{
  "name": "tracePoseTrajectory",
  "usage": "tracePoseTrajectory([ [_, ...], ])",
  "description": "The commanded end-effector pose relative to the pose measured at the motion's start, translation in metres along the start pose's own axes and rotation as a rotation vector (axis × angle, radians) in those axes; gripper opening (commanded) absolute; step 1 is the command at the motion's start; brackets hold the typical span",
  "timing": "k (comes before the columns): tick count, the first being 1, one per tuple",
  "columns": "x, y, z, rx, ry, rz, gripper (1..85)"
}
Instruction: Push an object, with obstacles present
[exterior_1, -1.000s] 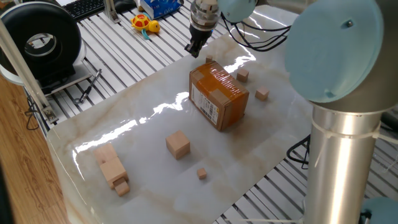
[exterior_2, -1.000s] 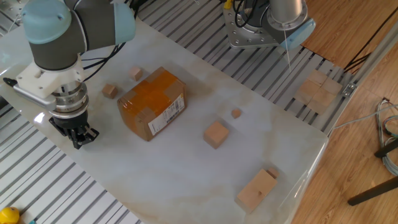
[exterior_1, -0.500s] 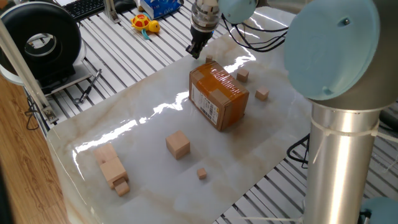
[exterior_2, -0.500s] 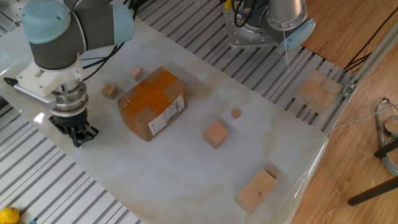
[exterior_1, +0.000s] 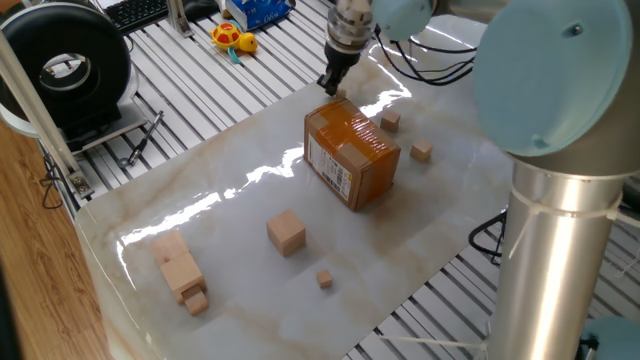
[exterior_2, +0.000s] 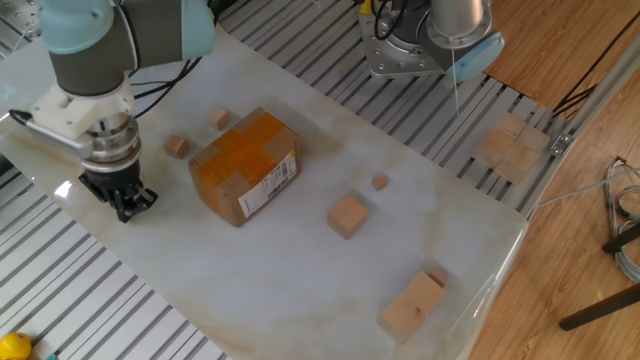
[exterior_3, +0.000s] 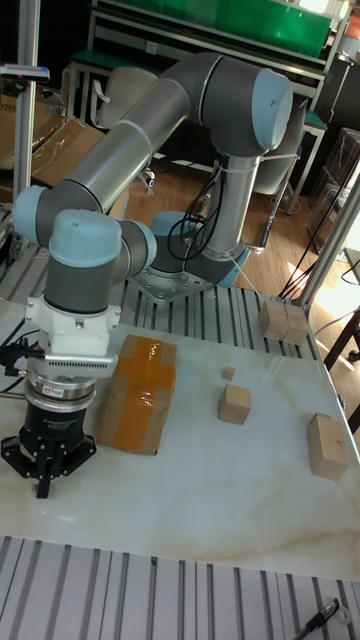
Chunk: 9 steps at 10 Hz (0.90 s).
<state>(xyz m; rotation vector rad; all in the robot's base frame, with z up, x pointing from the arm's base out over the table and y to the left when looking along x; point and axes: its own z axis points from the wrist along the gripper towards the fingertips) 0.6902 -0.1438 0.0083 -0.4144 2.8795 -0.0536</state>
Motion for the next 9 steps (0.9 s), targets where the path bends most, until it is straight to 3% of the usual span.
tracePoseTrajectory([
  [1, 0.027, -0.001, -0.015, -0.025, -0.003, 0.02, 1.3],
  [4, 0.046, -0.005, -0.016, -0.012, 0.001, 0.028, 1.3],
  [6, 0.039, -0.004, -0.015, -0.01, -0.002, 0.026, 1.3],
  [9, 0.015, -0.004, -0.012, 0.001, -0.006, 0.007, 1.3],
])
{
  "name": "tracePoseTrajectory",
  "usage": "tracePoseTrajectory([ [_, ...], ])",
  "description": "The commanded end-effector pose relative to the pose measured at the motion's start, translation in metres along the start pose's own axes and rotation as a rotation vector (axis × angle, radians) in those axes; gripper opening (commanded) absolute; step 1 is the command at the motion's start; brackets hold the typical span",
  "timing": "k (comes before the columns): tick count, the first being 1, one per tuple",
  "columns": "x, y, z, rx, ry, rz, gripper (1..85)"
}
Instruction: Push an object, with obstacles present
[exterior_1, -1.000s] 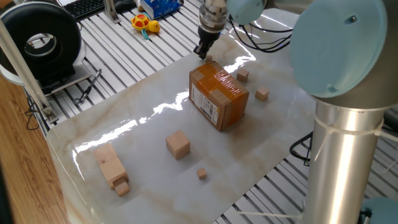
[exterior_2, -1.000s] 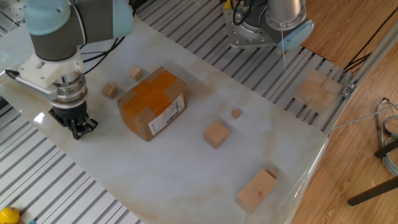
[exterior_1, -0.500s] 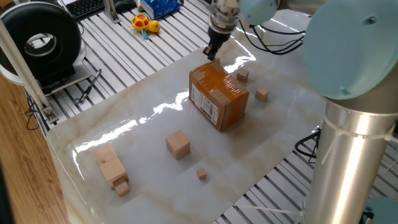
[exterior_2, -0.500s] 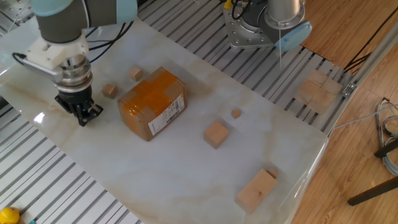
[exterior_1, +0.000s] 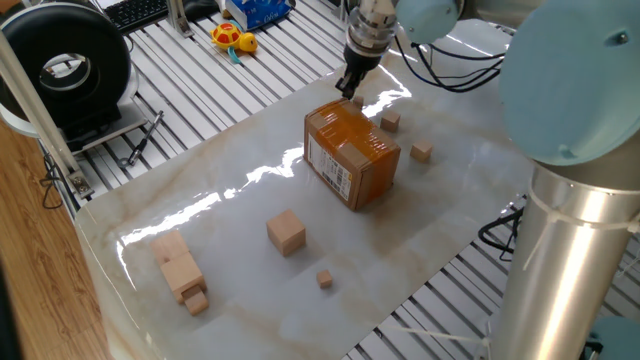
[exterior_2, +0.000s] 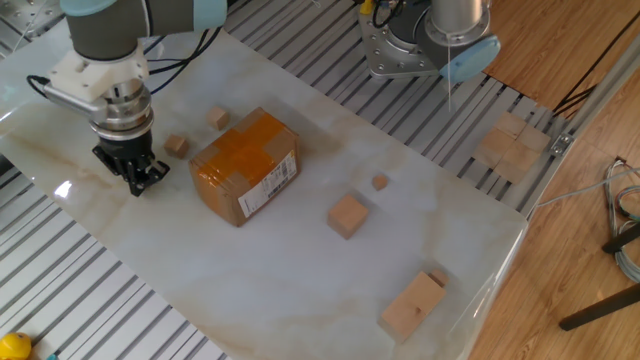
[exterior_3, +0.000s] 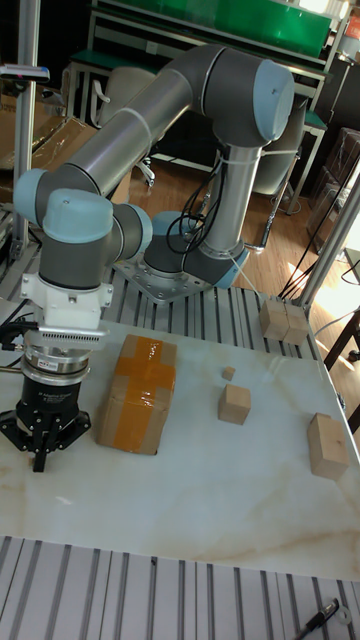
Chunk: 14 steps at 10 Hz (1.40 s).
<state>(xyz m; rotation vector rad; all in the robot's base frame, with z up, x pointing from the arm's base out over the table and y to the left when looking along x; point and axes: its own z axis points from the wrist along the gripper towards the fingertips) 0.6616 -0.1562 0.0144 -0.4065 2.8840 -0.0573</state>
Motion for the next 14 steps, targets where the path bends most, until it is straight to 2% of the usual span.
tracePoseTrajectory([
  [1, -0.017, 0.003, 0.001, -0.006, -0.012, 0.001, 1.3],
  [4, -0.012, 0.0, 0.002, -0.007, -0.01, -0.001, 1.3],
  [5, -0.006, 0.002, 0.003, -0.019, -0.017, 0.0, 1.3],
  [11, 0.034, -0.002, 0.002, -0.032, -0.022, -0.001, 1.3],
  [14, 0.047, 0.0, 0.002, -0.043, -0.019, 0.015, 1.3],
])
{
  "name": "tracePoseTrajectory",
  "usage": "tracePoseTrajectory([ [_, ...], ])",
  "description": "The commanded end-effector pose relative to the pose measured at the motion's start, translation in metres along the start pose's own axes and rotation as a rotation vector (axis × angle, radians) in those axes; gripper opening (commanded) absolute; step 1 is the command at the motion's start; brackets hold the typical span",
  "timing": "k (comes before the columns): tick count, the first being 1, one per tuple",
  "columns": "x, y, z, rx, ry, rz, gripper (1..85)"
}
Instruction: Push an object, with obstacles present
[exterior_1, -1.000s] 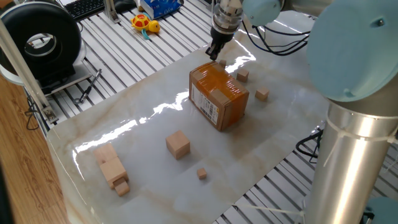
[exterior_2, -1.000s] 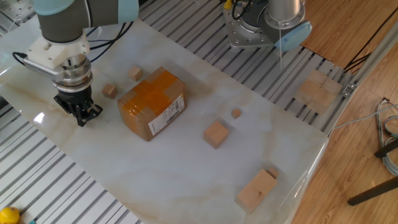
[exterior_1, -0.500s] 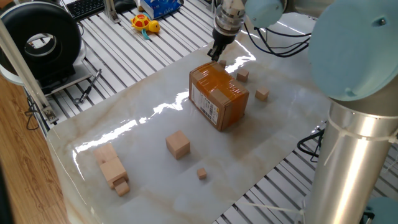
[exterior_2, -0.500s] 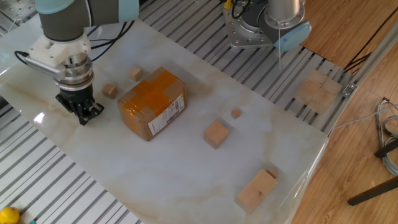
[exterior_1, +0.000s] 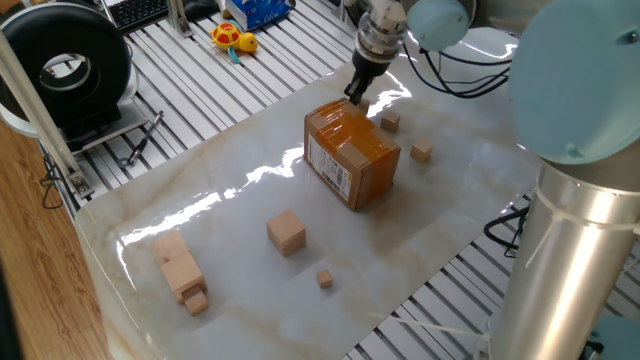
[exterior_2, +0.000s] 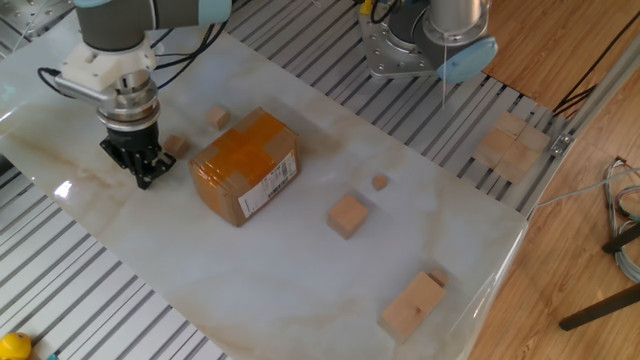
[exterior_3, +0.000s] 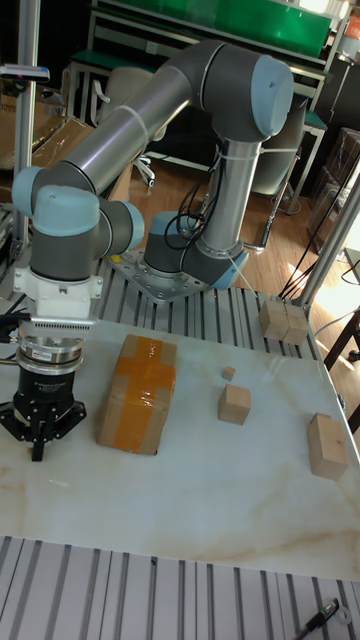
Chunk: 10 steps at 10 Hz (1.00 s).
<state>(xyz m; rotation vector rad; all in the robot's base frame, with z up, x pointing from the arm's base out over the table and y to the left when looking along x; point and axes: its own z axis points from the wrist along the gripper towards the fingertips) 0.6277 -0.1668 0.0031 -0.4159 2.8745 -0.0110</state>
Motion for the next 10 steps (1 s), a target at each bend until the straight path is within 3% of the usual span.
tracePoseTrajectory([
  [1, 0.01, 0.0, -0.001, -0.008, -0.005, 0.018, 1.3],
  [5, -0.022, 0.0, -0.004, -0.004, -0.007, 0.002, 1.3],
  [10, -0.023, -0.003, -0.004, 0.008, 0.005, -0.026, 1.3],
])
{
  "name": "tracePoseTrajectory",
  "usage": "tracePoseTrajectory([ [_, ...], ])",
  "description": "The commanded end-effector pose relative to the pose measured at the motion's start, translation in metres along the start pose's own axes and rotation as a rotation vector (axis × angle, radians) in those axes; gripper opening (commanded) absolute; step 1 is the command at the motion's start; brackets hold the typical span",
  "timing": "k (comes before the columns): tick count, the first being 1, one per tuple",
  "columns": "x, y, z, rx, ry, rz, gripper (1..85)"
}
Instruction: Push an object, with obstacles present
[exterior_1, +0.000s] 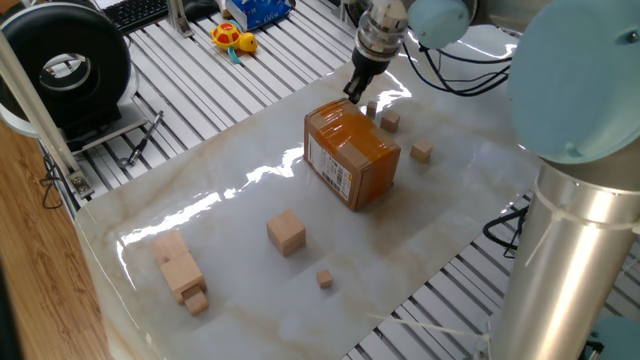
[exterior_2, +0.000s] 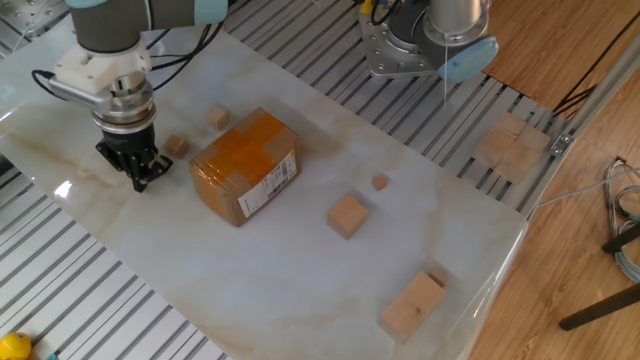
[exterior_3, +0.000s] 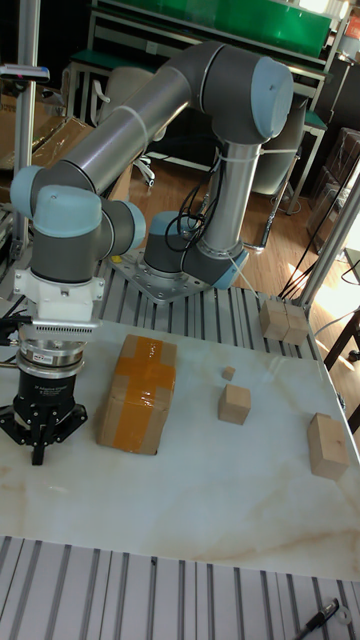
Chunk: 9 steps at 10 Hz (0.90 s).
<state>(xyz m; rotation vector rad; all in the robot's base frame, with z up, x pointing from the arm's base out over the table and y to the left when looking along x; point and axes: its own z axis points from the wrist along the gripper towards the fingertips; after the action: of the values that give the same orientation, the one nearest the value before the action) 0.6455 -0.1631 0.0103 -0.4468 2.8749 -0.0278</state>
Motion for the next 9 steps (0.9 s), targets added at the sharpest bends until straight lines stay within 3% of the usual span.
tracePoseTrajectory([
  [1, -0.002, -0.005, -0.002, 0.015, 0.002, -0.01, 1.3],
  [3, 0.02, -0.014, 0.0, 0.025, 0.01, -0.008, 1.3],
  [5, 0.04, -0.012, 0.001, 0.008, 0.003, 0.002, 1.3],
  [9, 0.051, -0.005, 0.003, -0.019, 0.01, 0.038, 1.3],
])
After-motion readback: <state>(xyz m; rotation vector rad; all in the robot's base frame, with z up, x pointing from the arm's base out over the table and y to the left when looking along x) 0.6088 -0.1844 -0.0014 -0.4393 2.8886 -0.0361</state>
